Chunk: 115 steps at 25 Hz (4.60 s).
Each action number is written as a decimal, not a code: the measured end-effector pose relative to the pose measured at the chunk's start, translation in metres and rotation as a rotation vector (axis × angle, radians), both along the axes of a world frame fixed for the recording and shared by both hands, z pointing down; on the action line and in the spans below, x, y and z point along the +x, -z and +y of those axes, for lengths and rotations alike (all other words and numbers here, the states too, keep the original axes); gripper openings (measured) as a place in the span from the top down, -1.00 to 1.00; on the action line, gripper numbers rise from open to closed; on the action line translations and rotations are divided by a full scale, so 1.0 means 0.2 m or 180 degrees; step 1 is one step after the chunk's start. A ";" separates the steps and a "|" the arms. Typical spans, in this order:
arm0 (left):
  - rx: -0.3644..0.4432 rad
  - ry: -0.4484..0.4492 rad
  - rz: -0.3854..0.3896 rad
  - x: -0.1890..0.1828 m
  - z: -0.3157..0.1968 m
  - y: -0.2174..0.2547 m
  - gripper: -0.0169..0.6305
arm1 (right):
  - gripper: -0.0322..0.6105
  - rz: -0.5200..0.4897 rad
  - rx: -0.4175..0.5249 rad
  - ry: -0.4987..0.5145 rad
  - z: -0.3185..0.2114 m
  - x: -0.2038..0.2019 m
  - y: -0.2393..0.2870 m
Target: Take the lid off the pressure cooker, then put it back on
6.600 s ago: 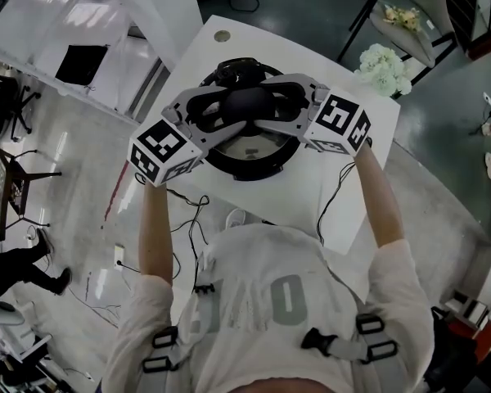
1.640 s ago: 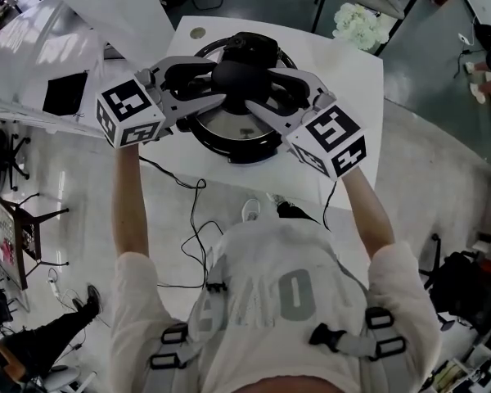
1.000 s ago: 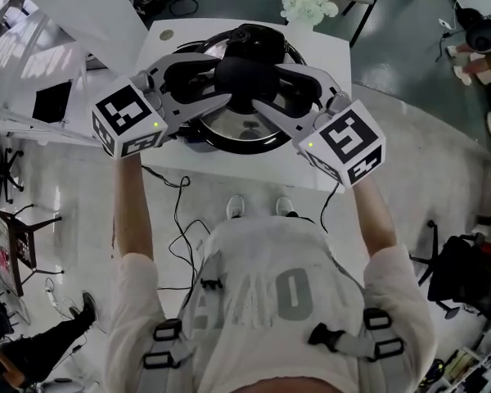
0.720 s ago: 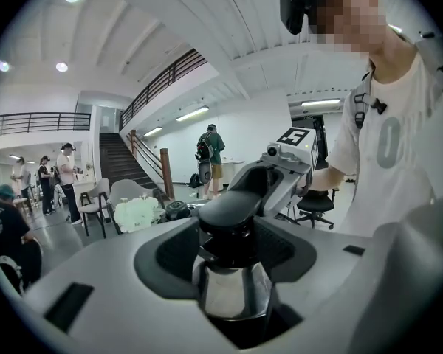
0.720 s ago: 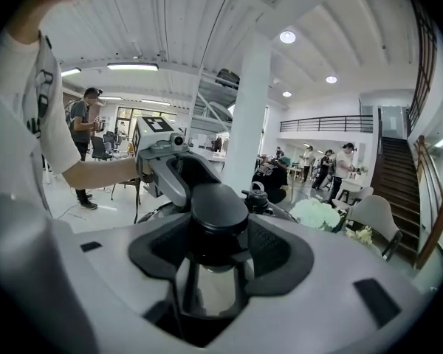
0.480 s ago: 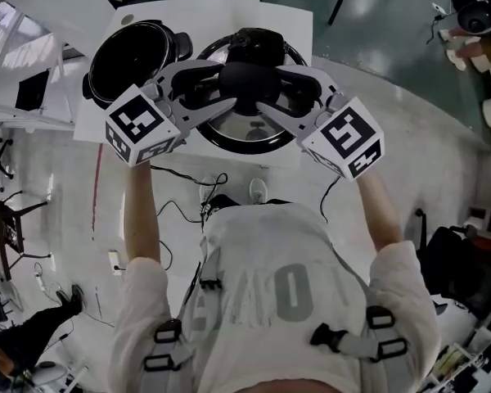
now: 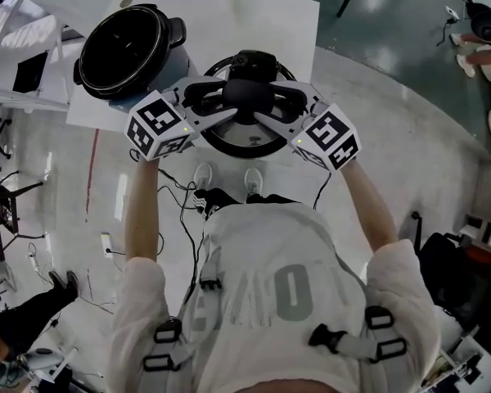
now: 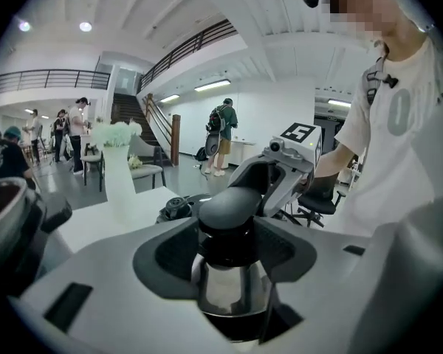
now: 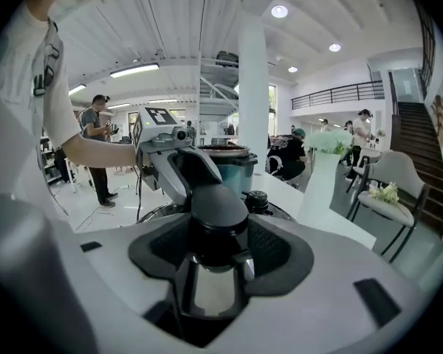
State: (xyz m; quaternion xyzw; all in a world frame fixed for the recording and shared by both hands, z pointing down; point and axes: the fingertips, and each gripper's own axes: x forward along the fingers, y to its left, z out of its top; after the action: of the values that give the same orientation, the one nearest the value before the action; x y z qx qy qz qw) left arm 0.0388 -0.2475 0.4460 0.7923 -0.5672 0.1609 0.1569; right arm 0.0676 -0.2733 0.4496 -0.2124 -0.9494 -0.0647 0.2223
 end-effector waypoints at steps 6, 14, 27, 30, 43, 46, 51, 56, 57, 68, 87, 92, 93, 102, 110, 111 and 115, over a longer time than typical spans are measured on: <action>-0.0334 0.0082 0.0102 -0.05 0.01 -0.27 0.24 | 0.15 0.0238 -0.0028 0.0086 0.01 -0.05 -0.26; -0.0494 0.0130 0.0138 -0.09 -0.01 -0.45 0.24 | 0.15 0.0430 0.0002 0.0156 -0.01 -0.10 -0.44; -0.0459 0.0143 0.0125 -0.05 -0.01 -0.54 0.23 | 0.15 0.0575 0.0261 0.0139 -0.01 -0.05 -0.57; -0.0443 0.0157 0.0096 -0.04 -0.02 -0.53 0.23 | 0.13 0.0622 0.0245 0.0152 -0.01 -0.05 -0.57; 0.0733 0.1523 -0.0398 -0.32 0.01 0.14 0.20 | 0.06 -0.0410 -0.0179 -0.0745 -0.19 -0.17 0.04; 0.1220 0.2070 -0.0409 -0.32 0.10 0.30 0.20 | 0.06 -0.0661 -0.0335 -0.1033 -0.22 -0.12 0.15; 0.1720 0.2441 -0.0639 -0.20 0.24 0.45 0.20 | 0.03 -0.0896 -0.0567 -0.1335 -0.24 0.06 0.21; 0.1816 0.2700 -0.0673 -0.21 0.35 0.46 0.20 | 0.08 -0.1014 -0.0523 -0.1531 -0.27 0.17 0.22; 0.1805 0.2714 -0.0655 -0.22 0.36 0.44 0.20 | 0.08 -0.1009 -0.0529 -0.1529 -0.27 0.17 0.21; 0.0633 0.1149 -0.0872 -0.16 0.13 0.00 0.15 | -0.06 -0.0437 0.0093 -0.0556 -0.15 0.08 0.01; -0.0713 -0.0596 -0.1241 -0.02 -0.06 -0.61 0.14 | -0.14 0.0827 0.0569 0.0594 0.01 -0.03 -0.62; -0.0729 -0.0661 -0.1081 -0.01 -0.05 -0.61 0.14 | -0.01 0.0753 0.0524 0.0513 0.01 -0.07 -0.61; -0.0736 -0.0672 -0.1040 -0.01 -0.06 -0.61 0.14 | 0.05 0.0732 0.0529 0.0505 0.01 -0.07 -0.61; -0.0768 -0.0716 -0.0987 -0.02 -0.06 -0.61 0.15 | 0.04 0.0702 0.0599 0.0386 0.01 -0.09 -0.61; -0.0667 -0.0838 -0.1101 0.01 -0.04 -0.26 0.16 | 0.05 0.0441 0.0600 0.0323 0.04 -0.08 -0.23; -0.0634 -0.0835 -0.1131 0.01 -0.03 -0.19 0.16 | 0.05 0.0397 0.0632 0.0326 0.04 -0.07 -0.16; -0.0488 -0.0782 -0.1325 0.01 -0.01 0.08 0.16 | 0.05 0.0177 0.0788 0.0337 0.07 -0.08 0.12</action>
State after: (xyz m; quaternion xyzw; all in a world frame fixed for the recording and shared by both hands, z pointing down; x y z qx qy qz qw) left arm 0.0406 -0.2487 0.4290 0.7909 -0.4729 0.3810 0.0755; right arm 0.0522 -0.2586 0.4258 -0.2349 -0.9150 -0.1871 0.2693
